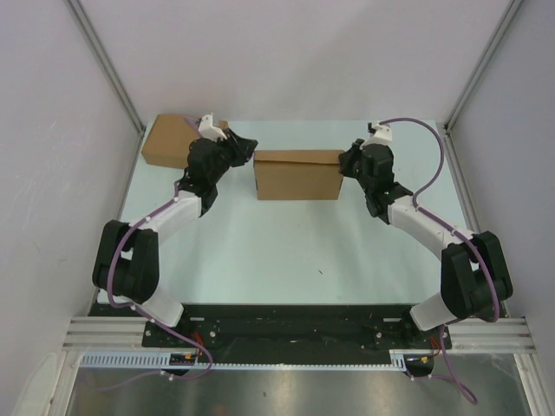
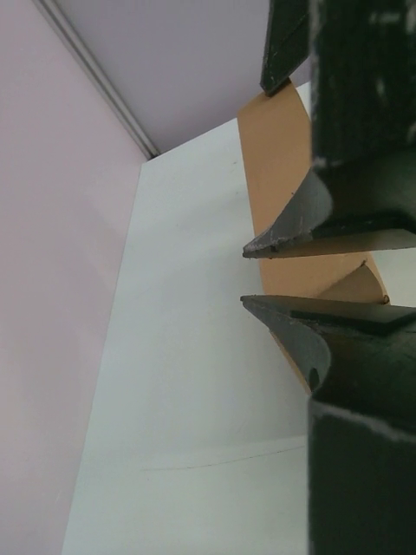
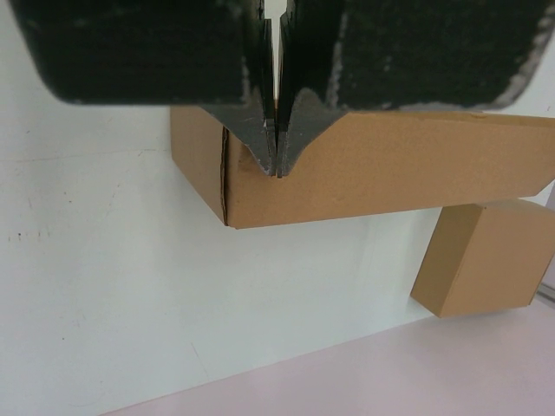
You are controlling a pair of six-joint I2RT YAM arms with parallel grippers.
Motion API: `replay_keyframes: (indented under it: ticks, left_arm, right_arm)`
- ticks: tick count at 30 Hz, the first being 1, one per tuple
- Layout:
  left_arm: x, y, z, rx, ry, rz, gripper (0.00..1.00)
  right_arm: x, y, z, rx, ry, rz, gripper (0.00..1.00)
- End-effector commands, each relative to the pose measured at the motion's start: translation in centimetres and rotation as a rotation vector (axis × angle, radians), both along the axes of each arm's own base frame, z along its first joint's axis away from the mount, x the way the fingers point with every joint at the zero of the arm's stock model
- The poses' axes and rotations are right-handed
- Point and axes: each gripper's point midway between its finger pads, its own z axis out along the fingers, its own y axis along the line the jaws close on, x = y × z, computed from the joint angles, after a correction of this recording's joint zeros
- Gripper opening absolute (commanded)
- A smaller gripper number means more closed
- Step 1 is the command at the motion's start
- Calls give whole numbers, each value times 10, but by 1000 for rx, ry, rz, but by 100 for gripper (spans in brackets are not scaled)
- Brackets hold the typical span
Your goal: Fold the paper box
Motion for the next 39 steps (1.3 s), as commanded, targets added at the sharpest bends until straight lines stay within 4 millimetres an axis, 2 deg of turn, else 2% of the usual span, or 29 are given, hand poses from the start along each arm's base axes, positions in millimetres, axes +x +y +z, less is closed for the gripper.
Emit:
replay_keyframes:
  ticks: [1, 7, 12, 23, 39]
  left_arm:
    - [-4, -13, 23, -30, -59, -88, 22]
    - [-11, -17, 14, -19, -53, -126, 6]
    - [-17, -19, 7, -7, -35, -151, 0]
    - [-33, -22, -34, -10, 67, -186, 0]
    - [-35, -16, -81, -39, 153, -145, 0]
  right_arm:
    - [-19, -12, -49, -104, 153, -13, 0]
    - [-20, -9, -49, -108, 150, -8, 0]
    - [-20, -9, -49, -107, 149, -9, 0]
    - [-20, -9, -51, -108, 156, -11, 0]
    - [-21, -13, -57, -117, 178, -18, 0]
